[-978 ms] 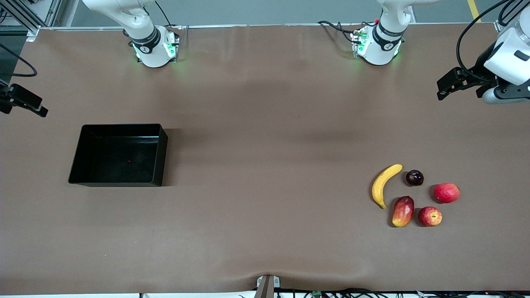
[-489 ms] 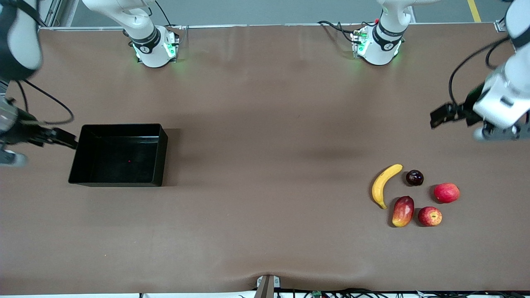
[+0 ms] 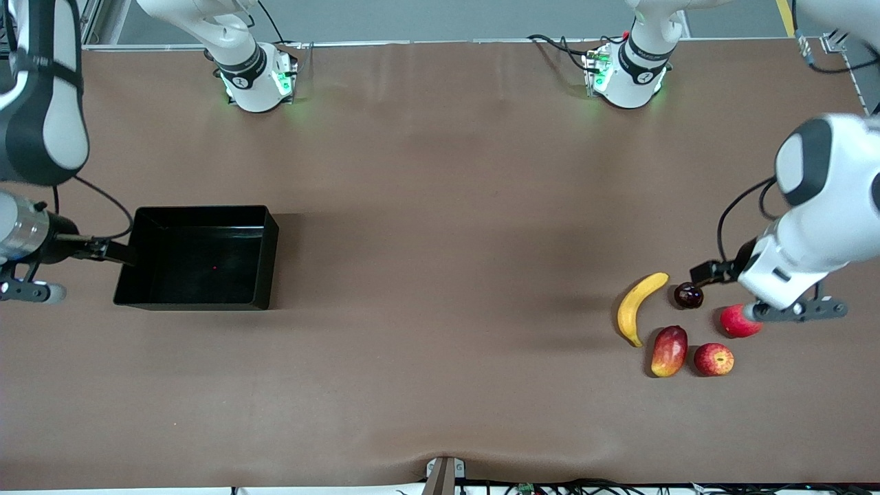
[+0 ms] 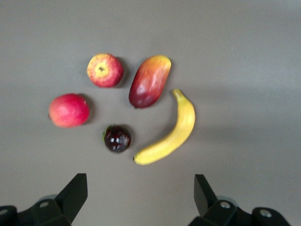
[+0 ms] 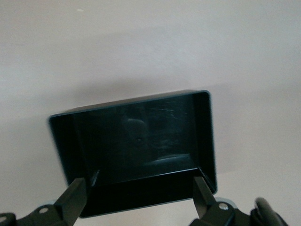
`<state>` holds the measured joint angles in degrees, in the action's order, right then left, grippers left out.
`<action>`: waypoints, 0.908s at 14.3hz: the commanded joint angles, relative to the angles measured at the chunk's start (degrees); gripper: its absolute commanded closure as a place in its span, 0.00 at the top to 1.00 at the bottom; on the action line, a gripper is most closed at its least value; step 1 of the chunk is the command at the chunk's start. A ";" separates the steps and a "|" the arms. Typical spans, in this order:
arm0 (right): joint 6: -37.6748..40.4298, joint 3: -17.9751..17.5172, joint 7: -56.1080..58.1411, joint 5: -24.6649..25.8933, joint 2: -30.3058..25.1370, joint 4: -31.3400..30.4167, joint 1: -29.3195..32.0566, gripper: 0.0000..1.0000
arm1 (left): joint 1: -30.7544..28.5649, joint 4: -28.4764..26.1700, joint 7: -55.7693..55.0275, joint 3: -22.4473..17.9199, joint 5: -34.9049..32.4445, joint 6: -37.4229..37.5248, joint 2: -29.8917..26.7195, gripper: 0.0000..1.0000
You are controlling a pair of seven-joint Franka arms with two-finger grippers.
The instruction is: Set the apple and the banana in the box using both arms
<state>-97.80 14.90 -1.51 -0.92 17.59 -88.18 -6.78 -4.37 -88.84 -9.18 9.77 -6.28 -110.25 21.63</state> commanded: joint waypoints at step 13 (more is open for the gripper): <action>-25.34 -0.84 14.43 -1.00 8.33 -19.05 12.40 0.54 | -6.00 5.96 3.64 0.07 -9.44 -18.15 18.09 1.00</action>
<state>-122.49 14.99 12.47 -1.08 26.27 -106.49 4.81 -9.93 -85.61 -6.73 9.52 -12.54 -127.67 37.75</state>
